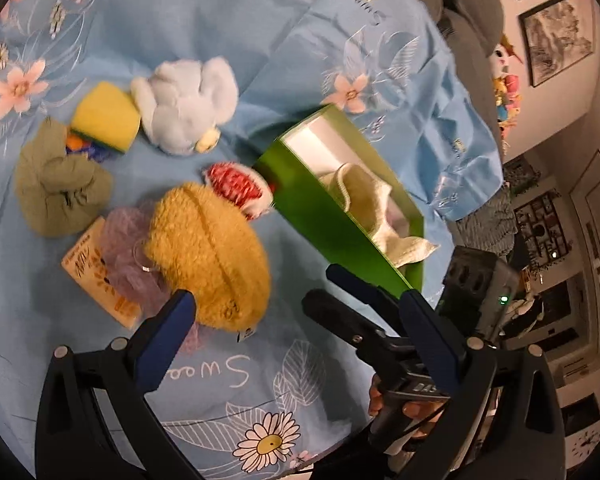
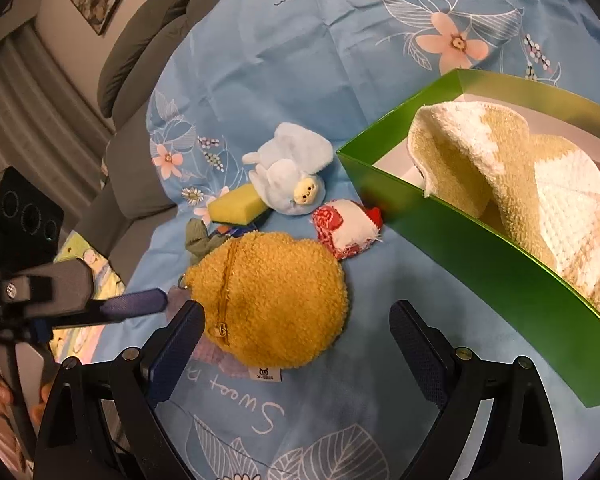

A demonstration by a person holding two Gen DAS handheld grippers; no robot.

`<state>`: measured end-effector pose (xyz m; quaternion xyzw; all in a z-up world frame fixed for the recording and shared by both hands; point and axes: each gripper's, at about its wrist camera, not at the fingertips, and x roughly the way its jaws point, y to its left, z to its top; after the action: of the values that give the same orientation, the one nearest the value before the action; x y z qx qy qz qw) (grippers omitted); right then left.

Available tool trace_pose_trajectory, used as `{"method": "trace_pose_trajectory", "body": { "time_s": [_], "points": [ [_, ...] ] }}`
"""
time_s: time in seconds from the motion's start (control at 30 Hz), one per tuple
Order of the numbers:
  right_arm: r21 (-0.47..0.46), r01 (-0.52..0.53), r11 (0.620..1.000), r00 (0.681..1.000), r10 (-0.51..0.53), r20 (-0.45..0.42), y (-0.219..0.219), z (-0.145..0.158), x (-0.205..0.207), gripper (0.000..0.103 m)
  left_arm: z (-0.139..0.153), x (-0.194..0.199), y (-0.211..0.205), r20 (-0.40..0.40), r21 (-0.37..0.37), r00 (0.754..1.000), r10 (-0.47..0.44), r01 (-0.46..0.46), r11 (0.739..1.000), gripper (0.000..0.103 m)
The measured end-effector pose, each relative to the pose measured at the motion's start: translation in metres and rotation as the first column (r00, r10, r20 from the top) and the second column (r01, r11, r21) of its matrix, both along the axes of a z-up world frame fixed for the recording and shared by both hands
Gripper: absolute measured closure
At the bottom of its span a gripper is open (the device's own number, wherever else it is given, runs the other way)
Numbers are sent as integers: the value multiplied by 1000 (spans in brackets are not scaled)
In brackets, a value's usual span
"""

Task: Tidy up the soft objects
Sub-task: 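Close both grippers on the yellow fuzzy pouch and lift it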

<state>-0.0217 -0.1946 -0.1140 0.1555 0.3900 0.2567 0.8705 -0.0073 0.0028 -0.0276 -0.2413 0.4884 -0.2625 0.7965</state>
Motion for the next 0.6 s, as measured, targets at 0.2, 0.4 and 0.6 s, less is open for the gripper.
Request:
{"method": "trace_pose_trajectory", "body": {
  "time_s": [0.2, 0.4, 0.6],
  "points": [
    [16, -10, 1000, 999, 11, -32, -1, -10, 4, 9, -20, 9, -2, -66, -4, 998, 14, -14, 1000, 3],
    [20, -27, 999, 999, 27, -26, 5, -14, 9, 9, -30, 17, 5, -96, 57, 992, 78, -73, 996, 3],
    [10, -43, 999, 999, 43, -33, 16, -20, 15, 9, -37, 22, 11, -114, 38, 990, 83, -79, 996, 7]
  ]
}}
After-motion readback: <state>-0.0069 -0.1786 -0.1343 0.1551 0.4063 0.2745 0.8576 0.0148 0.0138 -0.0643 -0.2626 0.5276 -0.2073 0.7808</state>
